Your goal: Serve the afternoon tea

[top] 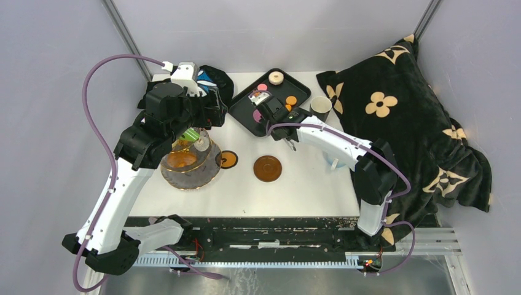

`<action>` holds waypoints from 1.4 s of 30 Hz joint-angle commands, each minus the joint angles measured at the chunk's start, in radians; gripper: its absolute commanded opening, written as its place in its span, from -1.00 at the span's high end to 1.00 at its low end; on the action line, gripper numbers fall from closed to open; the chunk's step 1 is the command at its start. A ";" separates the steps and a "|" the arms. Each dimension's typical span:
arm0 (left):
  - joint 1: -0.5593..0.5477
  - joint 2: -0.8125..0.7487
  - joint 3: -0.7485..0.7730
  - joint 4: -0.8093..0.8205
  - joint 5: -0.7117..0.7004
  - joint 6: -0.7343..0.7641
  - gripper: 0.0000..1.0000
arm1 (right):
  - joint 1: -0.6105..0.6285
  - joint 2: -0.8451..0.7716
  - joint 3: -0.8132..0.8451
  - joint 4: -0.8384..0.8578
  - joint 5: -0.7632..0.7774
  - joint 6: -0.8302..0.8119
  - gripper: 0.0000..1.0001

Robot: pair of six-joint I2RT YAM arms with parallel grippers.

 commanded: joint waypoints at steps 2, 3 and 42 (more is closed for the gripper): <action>0.000 -0.004 0.013 0.051 0.020 0.031 -0.98 | 0.001 -0.100 -0.028 0.076 -0.090 0.027 0.98; -0.002 -0.003 0.013 0.052 0.020 0.031 -0.98 | 0.001 -0.117 -0.039 0.084 -0.128 0.030 0.98; -0.001 -0.014 0.018 0.044 0.014 0.023 -0.98 | 0.114 -0.004 -0.019 0.216 -0.679 0.196 0.98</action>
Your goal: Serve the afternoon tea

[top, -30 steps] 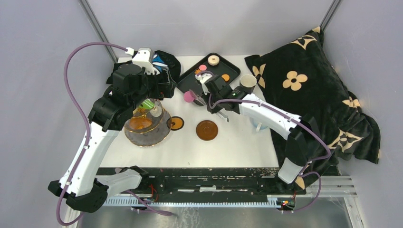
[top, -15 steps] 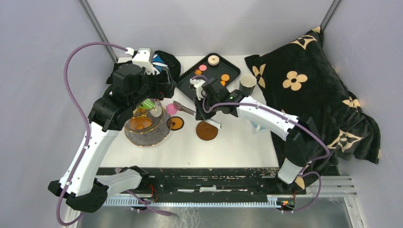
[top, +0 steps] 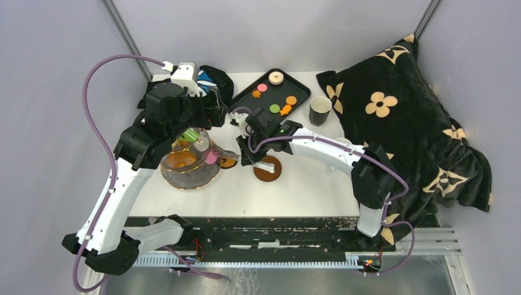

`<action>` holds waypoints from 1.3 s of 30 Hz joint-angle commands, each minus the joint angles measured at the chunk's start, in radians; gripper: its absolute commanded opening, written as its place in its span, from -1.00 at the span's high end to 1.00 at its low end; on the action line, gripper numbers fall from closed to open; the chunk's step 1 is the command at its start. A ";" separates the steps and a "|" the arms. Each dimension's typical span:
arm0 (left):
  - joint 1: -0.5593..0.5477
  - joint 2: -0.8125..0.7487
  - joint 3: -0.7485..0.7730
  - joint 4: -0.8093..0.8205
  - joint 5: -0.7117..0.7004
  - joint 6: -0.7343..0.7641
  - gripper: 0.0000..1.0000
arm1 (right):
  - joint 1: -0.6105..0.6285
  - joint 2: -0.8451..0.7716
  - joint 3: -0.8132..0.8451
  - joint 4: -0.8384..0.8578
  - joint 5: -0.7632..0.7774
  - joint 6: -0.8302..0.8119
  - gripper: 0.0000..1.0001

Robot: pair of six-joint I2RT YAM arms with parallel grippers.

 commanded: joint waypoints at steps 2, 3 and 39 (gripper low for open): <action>-0.001 -0.014 0.017 0.045 0.005 0.023 -0.98 | 0.013 0.030 0.087 0.087 -0.008 0.029 0.98; -0.001 -0.014 0.016 0.045 0.006 0.022 -0.98 | 0.014 0.038 0.095 0.097 0.006 0.039 0.98; -0.001 -0.017 0.015 0.049 0.018 0.024 -0.98 | 0.003 -0.065 0.091 0.031 0.250 0.011 0.07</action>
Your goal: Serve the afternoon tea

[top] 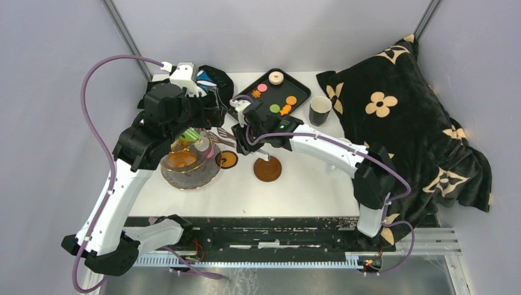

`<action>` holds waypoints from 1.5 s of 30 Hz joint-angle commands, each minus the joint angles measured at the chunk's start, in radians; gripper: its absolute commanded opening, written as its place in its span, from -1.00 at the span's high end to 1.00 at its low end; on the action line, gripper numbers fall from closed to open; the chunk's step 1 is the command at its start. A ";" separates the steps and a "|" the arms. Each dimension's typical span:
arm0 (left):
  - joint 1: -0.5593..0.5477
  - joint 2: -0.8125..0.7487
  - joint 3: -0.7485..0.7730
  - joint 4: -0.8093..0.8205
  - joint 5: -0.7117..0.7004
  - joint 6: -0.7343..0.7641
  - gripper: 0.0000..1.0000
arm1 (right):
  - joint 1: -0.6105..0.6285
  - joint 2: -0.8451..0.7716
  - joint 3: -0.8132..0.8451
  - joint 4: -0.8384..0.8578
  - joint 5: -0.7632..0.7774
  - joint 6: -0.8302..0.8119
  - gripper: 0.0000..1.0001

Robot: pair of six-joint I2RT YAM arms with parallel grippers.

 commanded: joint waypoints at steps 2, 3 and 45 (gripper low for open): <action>-0.001 -0.007 0.016 0.050 0.020 0.025 -0.98 | -0.026 -0.119 -0.032 -0.004 0.124 -0.051 0.07; -0.002 -0.006 0.018 0.050 0.021 0.024 -0.98 | -0.040 -0.131 -0.043 -0.007 0.134 -0.051 0.07; -0.001 0.049 0.031 0.058 0.006 0.034 -0.98 | -0.383 0.173 0.215 -0.204 0.201 -0.183 -0.01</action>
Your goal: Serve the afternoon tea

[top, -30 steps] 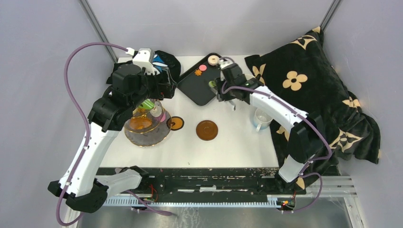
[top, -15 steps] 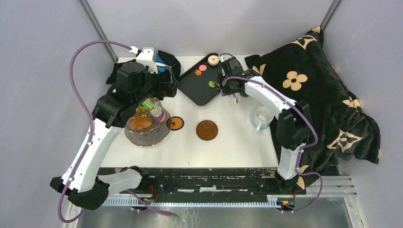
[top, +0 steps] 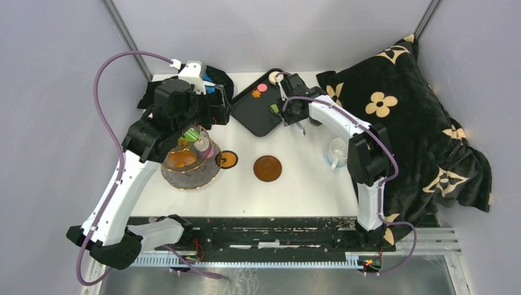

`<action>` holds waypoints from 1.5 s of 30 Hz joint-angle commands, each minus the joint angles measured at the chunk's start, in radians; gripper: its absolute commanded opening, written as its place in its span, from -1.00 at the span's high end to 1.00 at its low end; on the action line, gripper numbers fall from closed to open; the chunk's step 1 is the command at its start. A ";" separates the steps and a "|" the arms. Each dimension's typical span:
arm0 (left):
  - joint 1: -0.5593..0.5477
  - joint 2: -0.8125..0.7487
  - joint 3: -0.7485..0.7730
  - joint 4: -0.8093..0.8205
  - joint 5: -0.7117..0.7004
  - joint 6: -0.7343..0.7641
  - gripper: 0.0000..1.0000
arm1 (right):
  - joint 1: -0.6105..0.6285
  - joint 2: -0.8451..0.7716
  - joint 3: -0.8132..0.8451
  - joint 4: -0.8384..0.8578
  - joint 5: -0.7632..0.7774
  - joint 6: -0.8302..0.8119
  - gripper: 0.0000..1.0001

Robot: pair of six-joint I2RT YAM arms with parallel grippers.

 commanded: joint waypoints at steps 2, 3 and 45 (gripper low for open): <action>-0.001 -0.009 0.030 0.042 -0.018 0.035 -0.98 | 0.002 0.036 0.084 0.026 -0.016 -0.018 -0.01; -0.001 -0.008 0.030 0.041 -0.022 0.036 -0.98 | 0.001 0.046 0.100 0.020 -0.016 -0.020 -0.01; -0.001 -0.076 -0.001 0.110 -0.117 0.031 -0.98 | 0.002 -0.180 -0.044 0.087 -0.060 0.040 0.62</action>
